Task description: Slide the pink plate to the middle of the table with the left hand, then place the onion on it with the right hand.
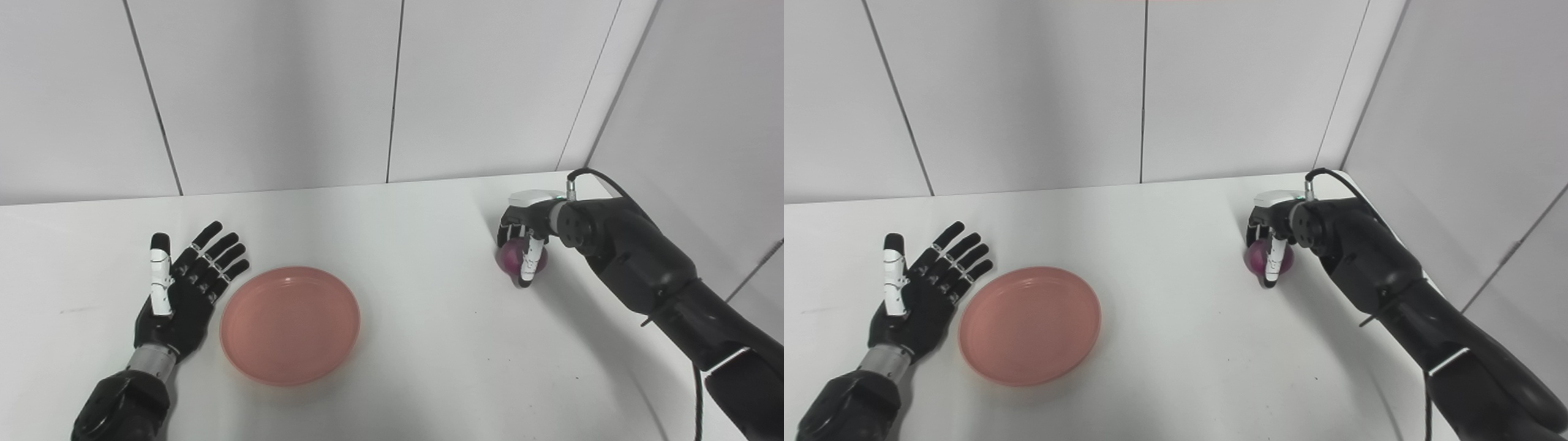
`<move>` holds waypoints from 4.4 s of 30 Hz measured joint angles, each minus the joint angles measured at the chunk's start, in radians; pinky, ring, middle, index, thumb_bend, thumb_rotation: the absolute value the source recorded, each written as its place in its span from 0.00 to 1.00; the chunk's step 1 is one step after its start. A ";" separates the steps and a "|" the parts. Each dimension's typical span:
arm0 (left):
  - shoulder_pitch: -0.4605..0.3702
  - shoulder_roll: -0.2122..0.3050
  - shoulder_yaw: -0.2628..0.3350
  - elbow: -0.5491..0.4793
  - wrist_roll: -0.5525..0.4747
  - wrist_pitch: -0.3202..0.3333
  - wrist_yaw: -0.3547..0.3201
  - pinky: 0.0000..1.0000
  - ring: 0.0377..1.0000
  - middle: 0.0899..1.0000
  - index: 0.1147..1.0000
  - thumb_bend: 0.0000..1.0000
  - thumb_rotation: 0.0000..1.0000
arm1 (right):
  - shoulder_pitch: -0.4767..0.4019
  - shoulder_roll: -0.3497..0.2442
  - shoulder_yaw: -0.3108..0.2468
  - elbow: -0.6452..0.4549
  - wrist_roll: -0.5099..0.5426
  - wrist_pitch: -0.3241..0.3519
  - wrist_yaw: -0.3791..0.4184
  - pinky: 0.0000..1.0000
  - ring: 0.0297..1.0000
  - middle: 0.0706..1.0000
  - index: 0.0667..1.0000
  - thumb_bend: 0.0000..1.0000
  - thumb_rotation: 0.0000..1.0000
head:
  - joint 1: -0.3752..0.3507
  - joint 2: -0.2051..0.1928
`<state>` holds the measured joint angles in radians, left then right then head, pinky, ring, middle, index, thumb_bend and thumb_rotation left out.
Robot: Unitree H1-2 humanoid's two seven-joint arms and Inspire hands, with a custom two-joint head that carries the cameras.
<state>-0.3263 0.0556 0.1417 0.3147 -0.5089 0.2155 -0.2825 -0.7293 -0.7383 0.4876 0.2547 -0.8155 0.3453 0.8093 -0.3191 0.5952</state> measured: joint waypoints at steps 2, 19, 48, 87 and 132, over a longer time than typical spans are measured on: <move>0.000 0.000 0.000 0.000 0.000 0.000 0.000 0.79 0.80 0.75 0.78 0.71 0.88 | 0.000 0.000 0.000 0.003 0.000 -0.004 -0.004 0.51 0.58 0.63 0.67 0.84 0.04 | 0.000 0.000; 0.001 0.000 0.000 -0.001 0.000 0.000 0.000 0.79 0.80 0.75 0.78 0.71 0.88 | 0.001 -0.004 -0.006 -0.005 0.024 -0.016 0.015 0.32 0.40 0.45 0.63 0.57 0.00 | 0.002 0.002; 0.001 -0.015 0.003 -0.003 0.000 0.000 0.012 0.76 0.81 0.74 0.79 0.71 0.88 | -0.096 -0.012 -0.012 -0.198 0.019 -0.121 0.129 0.31 0.37 0.41 0.48 0.53 0.00 | 0.043 -0.014; -0.006 -0.142 -0.035 0.028 0.101 -0.096 0.065 0.78 0.82 0.79 0.84 0.68 0.97 | -0.193 0.374 0.086 -0.296 0.020 -0.241 0.112 0.40 0.45 0.65 0.46 0.51 0.00 | 0.406 -0.038; 0.002 -0.169 -0.037 0.014 0.102 -0.097 0.079 0.82 0.82 0.78 0.84 0.68 0.96 | -0.086 0.456 0.171 -0.170 -0.025 -0.328 0.027 0.30 0.36 0.43 0.50 0.52 0.00 | 0.380 -0.015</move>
<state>-0.3247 -0.1135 0.1048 0.3291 -0.4066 0.1180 -0.2036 -0.8152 -0.2826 0.6581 0.0848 -0.8403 0.0173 0.8360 0.0614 0.5798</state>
